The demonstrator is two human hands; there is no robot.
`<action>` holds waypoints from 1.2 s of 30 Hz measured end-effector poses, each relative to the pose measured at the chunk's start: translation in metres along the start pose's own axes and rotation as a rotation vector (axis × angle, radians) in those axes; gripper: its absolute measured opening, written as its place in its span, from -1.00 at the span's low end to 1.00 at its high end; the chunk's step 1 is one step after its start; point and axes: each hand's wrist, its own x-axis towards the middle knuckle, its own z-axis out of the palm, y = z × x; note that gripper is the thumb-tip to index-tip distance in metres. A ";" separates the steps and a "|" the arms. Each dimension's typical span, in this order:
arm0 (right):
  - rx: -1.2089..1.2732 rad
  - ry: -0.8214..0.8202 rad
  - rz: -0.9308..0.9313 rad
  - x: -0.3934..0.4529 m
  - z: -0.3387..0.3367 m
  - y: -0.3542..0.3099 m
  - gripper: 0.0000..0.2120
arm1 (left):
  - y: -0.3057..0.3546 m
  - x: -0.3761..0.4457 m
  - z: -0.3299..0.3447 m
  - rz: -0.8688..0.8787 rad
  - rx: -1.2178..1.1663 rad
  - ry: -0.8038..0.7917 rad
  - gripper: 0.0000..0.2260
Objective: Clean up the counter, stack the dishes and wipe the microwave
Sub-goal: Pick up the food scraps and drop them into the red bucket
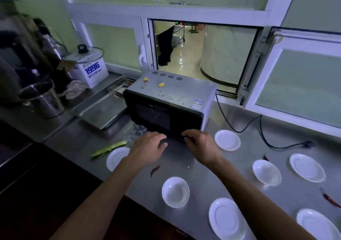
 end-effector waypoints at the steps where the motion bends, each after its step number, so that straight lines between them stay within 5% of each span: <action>1: -0.001 -0.015 -0.028 0.006 0.003 0.001 -0.79 | -0.005 0.002 -0.001 -0.020 0.006 0.008 -0.67; 12: 0.039 -0.092 -0.168 0.064 0.030 -0.016 -0.77 | -0.037 0.028 -0.029 -0.128 -0.037 0.050 -0.77; 36: -0.114 0.017 0.102 0.178 0.133 -0.119 -0.71 | -0.259 0.098 -0.068 0.025 -0.229 0.039 -0.71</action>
